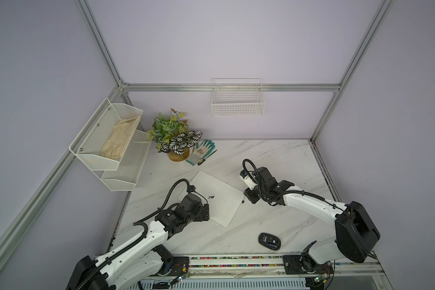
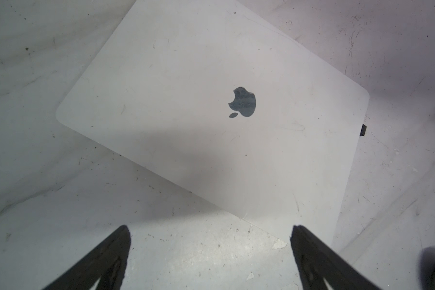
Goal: Insert the wireless mouse receiver into the laptop
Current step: Insert the USB plug into the USB port.
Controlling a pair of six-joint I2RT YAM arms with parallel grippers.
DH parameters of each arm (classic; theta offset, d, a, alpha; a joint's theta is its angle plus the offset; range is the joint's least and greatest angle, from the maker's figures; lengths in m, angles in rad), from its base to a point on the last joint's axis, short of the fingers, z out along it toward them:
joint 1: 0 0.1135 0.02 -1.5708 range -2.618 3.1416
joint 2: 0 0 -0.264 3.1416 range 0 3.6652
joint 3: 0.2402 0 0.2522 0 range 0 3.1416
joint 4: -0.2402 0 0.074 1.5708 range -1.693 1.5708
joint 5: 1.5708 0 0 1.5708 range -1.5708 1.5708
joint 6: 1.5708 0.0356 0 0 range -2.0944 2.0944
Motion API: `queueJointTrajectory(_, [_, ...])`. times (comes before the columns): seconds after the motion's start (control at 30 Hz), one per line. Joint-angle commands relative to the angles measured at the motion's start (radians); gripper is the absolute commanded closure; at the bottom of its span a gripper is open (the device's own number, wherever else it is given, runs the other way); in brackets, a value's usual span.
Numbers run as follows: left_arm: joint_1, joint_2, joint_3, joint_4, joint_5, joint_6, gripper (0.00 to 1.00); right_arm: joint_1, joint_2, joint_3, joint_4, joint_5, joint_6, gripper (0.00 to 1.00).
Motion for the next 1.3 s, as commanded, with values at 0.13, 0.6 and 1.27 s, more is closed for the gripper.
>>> queueJointTrajectory(0.13, [0.007, 0.003, 0.022, 0.01, -0.017, -0.029, 0.0, 0.026, -0.001, -0.008, -0.215, 0.067, 0.393, 0.8])
queueJointTrajectory(0.6, [0.007, 0.065, 0.028, 0.011, 0.028, -0.096, 0.0, 0.134, 0.256, 0.017, -0.086, 0.143, 0.582, 0.93])
queueJointTrajectory(1.27, [0.007, 0.101, 0.035, 0.011, 0.042, -0.083, 0.0, 0.078, 0.428, 0.131, 0.003, 0.218, 0.527, 0.93])
